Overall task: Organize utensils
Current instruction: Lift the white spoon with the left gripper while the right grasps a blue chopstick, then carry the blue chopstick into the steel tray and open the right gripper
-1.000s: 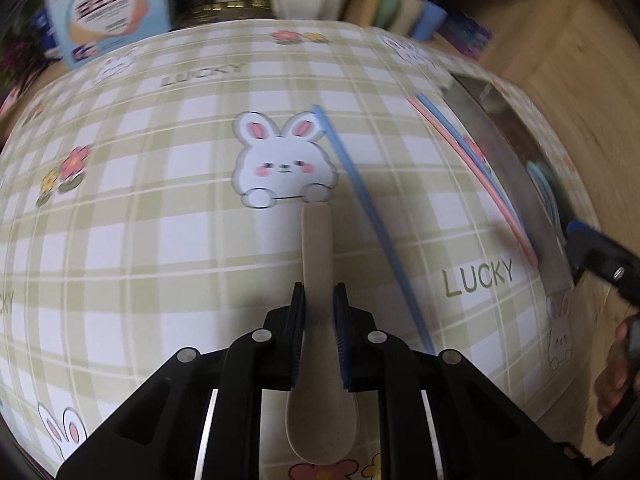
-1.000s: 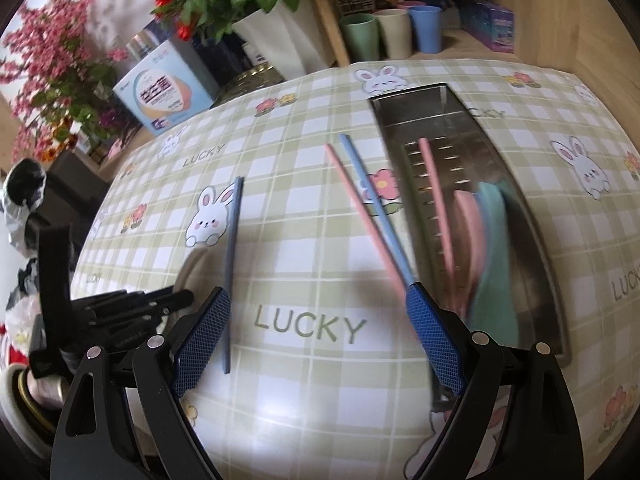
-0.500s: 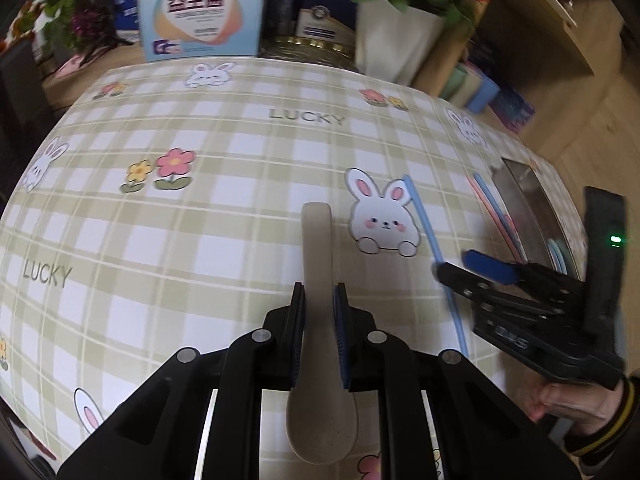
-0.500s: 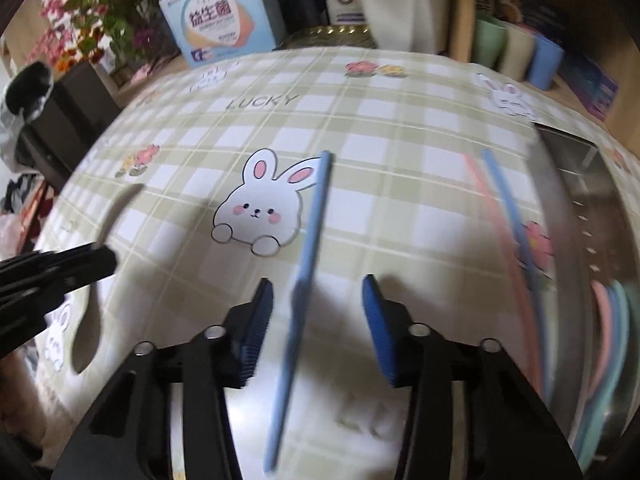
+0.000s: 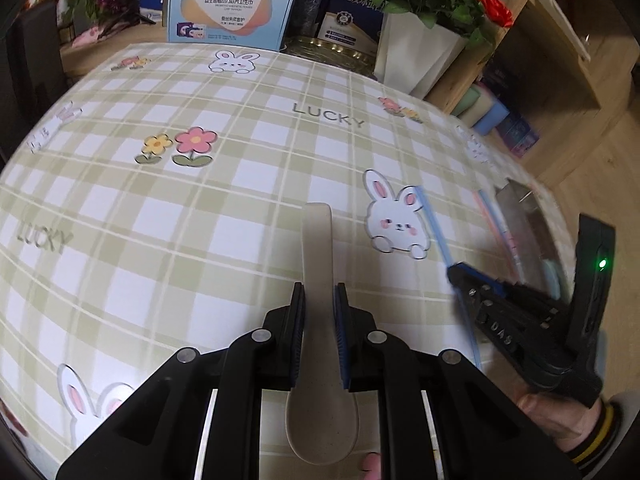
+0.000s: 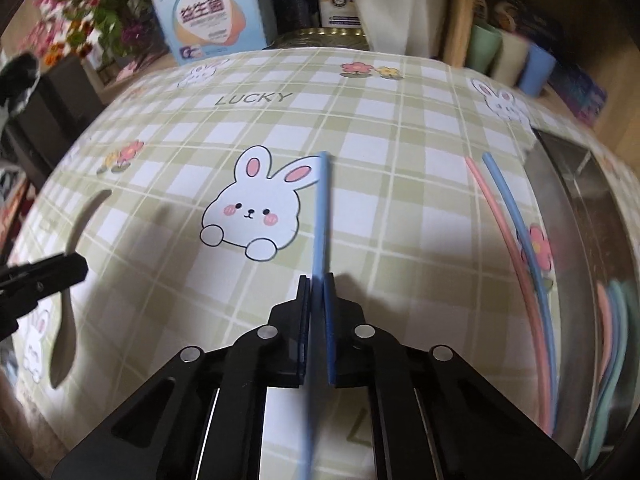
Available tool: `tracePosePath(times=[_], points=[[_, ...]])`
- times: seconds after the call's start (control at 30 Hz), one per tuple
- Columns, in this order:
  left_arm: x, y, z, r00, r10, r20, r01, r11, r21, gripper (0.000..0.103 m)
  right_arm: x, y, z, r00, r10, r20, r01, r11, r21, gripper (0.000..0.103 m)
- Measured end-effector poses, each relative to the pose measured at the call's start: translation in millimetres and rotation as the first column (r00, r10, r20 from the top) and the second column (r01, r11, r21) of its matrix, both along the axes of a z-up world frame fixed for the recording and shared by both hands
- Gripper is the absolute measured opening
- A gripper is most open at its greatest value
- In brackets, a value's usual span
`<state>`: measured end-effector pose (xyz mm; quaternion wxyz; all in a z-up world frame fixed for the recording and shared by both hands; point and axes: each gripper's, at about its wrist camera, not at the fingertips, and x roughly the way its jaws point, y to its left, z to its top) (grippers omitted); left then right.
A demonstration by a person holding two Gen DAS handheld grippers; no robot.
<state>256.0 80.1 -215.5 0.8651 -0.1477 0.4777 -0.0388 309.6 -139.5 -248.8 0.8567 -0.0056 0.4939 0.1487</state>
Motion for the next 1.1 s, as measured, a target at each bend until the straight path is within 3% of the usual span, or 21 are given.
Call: tracePosePath(times=[0.27,0.73,0.93,1.1], points=[[-6,-14,4,0.999,-0.021,0.029,0.020,0.999,0.031,0.014,-11,-24,8,0.997,-0.074,-0.028,0.077,0.988,0.132,0.006],[-9,-41,11,0.997,-0.070,0.027,0.068,0.994,0.085,0.014,-26,-71,57,0.981,-0.132,0.141,0.090,0.958,0.272,0.006],[-8,-56,12,0.997,-0.078,0.025,0.076,0.994,0.077,0.014,-25,-127,73,0.941,-0.234,0.244,0.181,0.958,0.222,0.006],[-6,-72,14,0.995,-0.098,0.028,0.096,0.992,0.081,0.014,-26,-172,59,0.931,-0.305,0.201,0.276,0.948,0.160,0.006]])
